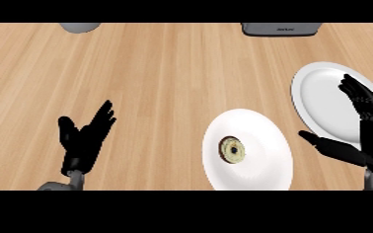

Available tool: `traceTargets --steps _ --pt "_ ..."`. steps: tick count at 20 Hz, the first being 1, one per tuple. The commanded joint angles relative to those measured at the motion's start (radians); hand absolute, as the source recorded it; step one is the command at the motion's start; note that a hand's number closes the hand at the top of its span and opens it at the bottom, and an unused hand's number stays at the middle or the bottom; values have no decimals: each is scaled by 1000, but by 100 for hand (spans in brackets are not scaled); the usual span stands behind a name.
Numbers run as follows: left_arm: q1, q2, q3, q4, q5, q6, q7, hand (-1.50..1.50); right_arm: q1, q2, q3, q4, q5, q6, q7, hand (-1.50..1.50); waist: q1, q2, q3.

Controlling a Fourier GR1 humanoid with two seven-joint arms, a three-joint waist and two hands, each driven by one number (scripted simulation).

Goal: Pick the cupcake from the plate and place it in the plate

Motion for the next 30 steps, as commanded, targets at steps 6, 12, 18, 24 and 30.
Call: traceTargets --steps 6,12,18,24,30 --pt "41 -39 -27 -12 -30 21 -21 0 73 -267 139 -135 183 200 288 -150 6 -2 -1" --pt "-4 -44 -1 2 -44 28 -1 0 25 -219 313 -346 364 192 634 -150 6 0 -1" --pt "41 -51 7 -33 -57 1 15 0 -100 -64 430 -334 504 220 829 -150 12 1 0" --pt "-47 -68 50 58 -66 -39 13 0 -123 24 486 -256 592 274 896 -150 6 2 0" --pt "-9 -68 79 37 -72 -94 6 0 -132 139 503 -185 625 306 888 -150 8 1 1"
